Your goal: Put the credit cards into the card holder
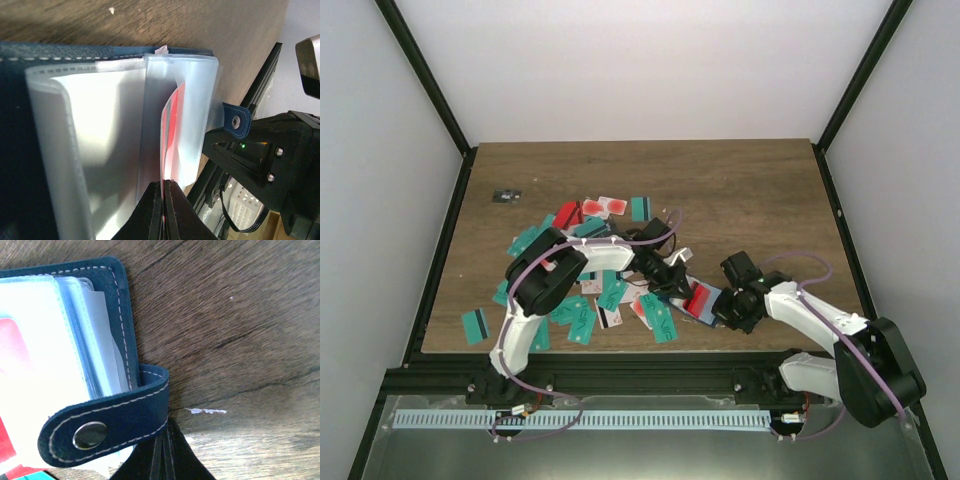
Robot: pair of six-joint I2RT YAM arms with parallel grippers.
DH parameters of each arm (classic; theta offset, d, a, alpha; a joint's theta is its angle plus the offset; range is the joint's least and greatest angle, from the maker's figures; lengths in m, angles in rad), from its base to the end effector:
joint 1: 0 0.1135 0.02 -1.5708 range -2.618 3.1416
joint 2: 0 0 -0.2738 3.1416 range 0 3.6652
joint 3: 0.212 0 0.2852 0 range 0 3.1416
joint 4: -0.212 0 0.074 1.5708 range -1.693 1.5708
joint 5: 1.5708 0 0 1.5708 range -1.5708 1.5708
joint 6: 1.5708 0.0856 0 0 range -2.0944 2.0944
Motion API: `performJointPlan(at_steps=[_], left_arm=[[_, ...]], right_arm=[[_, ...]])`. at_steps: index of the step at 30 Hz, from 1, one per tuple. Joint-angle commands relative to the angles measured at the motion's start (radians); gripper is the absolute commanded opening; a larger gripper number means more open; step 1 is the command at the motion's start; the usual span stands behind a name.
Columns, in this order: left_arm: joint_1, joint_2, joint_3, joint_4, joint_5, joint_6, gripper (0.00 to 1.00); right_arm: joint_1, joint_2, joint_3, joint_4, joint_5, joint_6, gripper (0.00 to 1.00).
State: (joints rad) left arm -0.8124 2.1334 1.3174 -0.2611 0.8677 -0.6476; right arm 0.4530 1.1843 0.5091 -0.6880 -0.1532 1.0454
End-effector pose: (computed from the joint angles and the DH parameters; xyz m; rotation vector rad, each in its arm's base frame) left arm 0.2704 -0.3804 0.0692 -0.5147 -2.5572 1.3299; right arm 0.1783 0.1013 0.0845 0.8724 2.9427 0.3902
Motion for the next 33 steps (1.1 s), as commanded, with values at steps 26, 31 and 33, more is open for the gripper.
performJointPlan(at_steps=[26, 31, 33], left_arm=[[-0.039, 0.136, 0.088, 0.000, 0.015, -0.082, 0.04], [-0.043, 0.146, 0.088, 0.003, 0.015, -0.081, 0.04], [-0.043, 0.148, 0.091, -0.004, 0.012, -0.073, 0.04]], right_arm=[[-0.009, 0.074, -0.018, 0.069, 0.020, -0.038, 0.01], [-0.010, 0.076, -0.017, 0.067, 0.021, -0.044, 0.01], [-0.010, 0.075, -0.014, 0.066, 0.021, -0.046, 0.01]])
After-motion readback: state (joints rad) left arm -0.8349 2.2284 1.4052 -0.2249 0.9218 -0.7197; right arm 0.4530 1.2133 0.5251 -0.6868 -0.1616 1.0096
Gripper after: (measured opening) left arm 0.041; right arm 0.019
